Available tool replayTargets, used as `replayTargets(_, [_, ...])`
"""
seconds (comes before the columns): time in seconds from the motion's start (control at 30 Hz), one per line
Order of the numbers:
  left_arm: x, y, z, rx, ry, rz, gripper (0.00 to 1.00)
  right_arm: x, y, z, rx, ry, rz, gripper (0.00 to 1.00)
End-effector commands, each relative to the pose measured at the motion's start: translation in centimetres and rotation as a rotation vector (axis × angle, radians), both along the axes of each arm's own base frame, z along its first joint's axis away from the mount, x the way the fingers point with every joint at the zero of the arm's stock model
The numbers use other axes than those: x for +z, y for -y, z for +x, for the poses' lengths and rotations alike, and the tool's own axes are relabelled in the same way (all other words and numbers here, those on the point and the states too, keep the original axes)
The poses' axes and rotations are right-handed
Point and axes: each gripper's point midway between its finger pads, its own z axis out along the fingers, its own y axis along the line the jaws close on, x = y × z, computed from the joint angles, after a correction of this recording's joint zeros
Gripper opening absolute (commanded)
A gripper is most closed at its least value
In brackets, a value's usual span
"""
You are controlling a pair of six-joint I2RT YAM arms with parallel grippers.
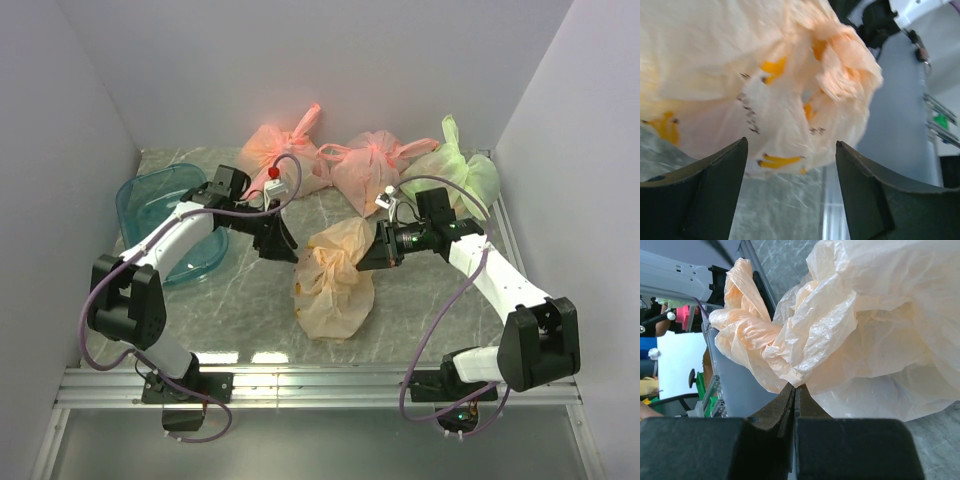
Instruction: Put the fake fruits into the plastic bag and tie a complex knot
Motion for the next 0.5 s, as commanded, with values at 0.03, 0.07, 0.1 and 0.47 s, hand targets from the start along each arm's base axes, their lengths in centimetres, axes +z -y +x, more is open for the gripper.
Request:
replayTargets(0.03, [2.4, 0.1, -2.7, -0.076, -0.059, -0.042, 0.78, 1.5, -0.4, 0.8, 0.013, 0.081, 0.005, 0.0])
replayTargets(0.07, [2.6, 0.3, -2.6, -0.064, -0.098, -0.039, 0.87, 1.6, -0.5, 0.8, 0.013, 0.082, 0.004, 0.0])
replayTargets(0.1, [3.0, 0.5, -2.5, -0.062, -0.106, -0.049, 0.88, 1.5, -0.5, 0.8, 0.017, 0.089, 0.001, 0.0])
replayTargets(0.47, [2.0, 4.3, -0.9, 0.072, -0.216, 0.029, 0.78, 1.7, -1.1, 0.6, 0.044, 0.119, -0.019, 0.0])
